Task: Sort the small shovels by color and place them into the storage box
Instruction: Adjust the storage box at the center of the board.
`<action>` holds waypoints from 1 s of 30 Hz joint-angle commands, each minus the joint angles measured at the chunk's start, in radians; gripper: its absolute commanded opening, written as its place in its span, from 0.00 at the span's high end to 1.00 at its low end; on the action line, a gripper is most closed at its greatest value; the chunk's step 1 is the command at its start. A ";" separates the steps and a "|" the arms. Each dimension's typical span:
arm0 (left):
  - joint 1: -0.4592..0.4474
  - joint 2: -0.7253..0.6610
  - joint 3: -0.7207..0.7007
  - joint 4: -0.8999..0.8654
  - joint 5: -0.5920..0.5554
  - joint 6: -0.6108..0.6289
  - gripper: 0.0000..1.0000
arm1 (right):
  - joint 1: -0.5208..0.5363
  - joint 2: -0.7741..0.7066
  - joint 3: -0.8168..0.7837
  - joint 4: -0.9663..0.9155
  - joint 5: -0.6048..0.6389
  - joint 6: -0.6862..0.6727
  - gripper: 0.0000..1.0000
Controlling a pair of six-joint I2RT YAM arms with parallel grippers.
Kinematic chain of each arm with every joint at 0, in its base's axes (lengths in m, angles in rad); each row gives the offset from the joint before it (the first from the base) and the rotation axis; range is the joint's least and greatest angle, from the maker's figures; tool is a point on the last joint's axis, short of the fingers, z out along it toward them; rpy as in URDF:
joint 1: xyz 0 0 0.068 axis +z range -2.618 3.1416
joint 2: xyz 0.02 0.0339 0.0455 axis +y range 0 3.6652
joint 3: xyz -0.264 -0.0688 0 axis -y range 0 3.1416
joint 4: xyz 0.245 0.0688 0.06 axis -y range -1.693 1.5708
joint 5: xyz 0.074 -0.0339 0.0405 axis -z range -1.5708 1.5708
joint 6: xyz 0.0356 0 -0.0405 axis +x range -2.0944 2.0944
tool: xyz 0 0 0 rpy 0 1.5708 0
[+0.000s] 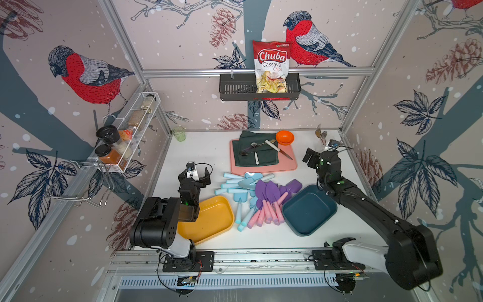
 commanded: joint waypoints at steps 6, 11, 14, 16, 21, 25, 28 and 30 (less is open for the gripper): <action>0.002 -0.112 0.112 -0.246 0.029 0.018 0.00 | 0.057 -0.002 0.090 -0.689 -0.151 0.660 0.00; 0.002 -0.225 0.267 -0.604 0.075 0.039 0.00 | 0.120 -0.025 -0.022 -0.639 -0.220 0.787 0.06; 0.002 -0.267 0.303 -0.721 0.081 0.024 0.02 | 0.113 -0.031 -0.111 -0.495 -0.287 0.761 0.18; 0.002 -0.295 0.305 -0.768 0.089 0.015 0.02 | 0.103 -0.027 -0.145 -0.418 -0.323 0.723 0.25; 0.002 -0.335 0.297 -0.840 0.123 0.013 0.02 | 0.024 -0.011 -0.182 -0.323 -0.438 0.572 0.37; 0.002 -0.340 0.300 -0.875 0.128 0.023 0.02 | -0.065 0.006 -0.158 -0.353 -0.516 0.369 0.53; 0.002 -0.338 0.301 -0.878 0.143 0.030 0.02 | -0.120 0.042 -0.120 -0.373 -0.577 0.194 0.61; 0.002 -0.332 0.304 -0.877 0.169 0.045 0.02 | -0.132 0.092 -0.080 -0.402 -0.595 0.076 0.63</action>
